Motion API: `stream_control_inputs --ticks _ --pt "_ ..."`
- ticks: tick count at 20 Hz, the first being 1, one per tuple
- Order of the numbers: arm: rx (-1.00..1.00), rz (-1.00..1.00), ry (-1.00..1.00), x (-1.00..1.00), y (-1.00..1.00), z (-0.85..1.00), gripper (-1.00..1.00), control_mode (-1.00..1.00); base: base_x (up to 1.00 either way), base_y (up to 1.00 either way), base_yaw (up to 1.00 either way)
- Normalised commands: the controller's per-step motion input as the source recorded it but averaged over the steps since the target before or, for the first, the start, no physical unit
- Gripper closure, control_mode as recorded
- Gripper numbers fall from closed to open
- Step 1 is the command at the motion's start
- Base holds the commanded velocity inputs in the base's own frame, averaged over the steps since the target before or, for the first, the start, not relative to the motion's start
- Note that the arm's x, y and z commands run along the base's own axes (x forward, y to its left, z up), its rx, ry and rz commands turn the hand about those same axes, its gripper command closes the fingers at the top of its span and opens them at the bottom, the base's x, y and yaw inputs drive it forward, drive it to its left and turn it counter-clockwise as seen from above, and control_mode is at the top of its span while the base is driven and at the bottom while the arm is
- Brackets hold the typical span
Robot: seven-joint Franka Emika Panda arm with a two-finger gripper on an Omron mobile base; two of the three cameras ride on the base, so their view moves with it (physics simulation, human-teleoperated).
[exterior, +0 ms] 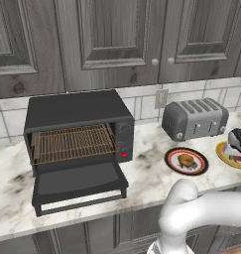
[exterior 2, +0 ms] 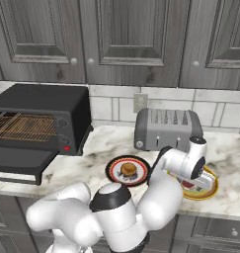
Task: Open the toaster oven door. Place the bread on the bottom rack in the toaster oven and place the steak on the top rack.
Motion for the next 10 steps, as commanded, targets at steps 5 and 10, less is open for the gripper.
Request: stream_control_inputs --ticks 5,10 --pt "0.0 0.0 0.0 0.25 0.0 -0.53 -1.0 -1.0 0.0 0.0 0.0" --pt "0.0 0.0 0.0 0.0 0.0 -0.9 1.0 -1.0 0.0 0.0 0.0"
